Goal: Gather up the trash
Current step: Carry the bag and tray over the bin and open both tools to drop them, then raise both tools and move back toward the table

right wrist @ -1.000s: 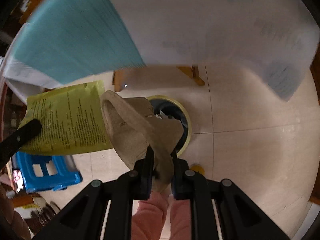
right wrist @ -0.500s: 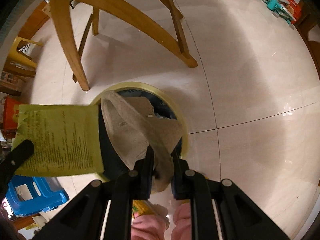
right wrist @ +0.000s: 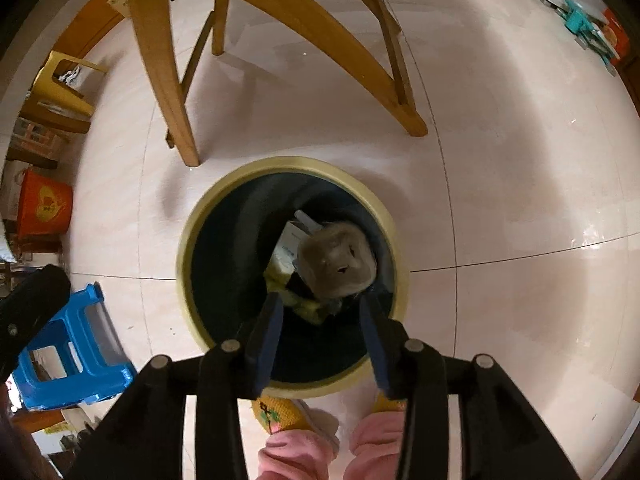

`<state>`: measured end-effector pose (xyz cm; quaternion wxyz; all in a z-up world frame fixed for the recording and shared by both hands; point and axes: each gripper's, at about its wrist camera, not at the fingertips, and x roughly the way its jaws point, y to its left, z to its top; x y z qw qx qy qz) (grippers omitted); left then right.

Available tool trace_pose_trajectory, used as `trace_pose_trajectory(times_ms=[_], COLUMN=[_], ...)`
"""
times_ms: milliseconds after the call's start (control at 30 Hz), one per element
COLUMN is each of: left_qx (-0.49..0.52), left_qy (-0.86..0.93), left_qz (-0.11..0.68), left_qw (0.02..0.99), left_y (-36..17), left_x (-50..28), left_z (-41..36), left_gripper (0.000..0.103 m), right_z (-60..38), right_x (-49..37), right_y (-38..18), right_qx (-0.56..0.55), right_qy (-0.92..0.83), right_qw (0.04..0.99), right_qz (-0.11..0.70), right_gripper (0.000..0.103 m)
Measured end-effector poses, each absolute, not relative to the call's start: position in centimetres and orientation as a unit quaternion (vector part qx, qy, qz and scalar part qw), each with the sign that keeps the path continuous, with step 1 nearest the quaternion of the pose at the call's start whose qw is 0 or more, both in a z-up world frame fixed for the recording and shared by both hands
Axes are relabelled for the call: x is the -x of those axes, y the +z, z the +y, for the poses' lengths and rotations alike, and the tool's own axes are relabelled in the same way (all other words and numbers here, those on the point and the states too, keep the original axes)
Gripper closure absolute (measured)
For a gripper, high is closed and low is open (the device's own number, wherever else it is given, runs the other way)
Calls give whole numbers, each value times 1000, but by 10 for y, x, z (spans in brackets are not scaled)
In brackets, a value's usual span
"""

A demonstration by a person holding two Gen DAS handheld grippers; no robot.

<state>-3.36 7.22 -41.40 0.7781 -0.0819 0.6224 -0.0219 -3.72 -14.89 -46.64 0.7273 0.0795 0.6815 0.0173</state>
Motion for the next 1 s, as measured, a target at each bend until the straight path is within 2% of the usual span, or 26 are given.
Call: trace_pose_trajectory(times_ms=[267,633,1000], left_qx=[119,136,114], left_qy=[-10,-31,-37], left_qz=[614,581,555], left_qw=[780,802,823], left_y=[-357,-212,-89], left_x=[53,77,85], left_z=[86,101,127], left_gripper=[21,21,21], right_z=[-142,-127,-116], right_x=[47,66,73], right_y=[-401,-264,-134], right_qx=[-70,-62,-43], right_qy=[30,52,65], right_qw=[735,751,783], right_qz=[674,656,617], right_gripper=[63,63,63])
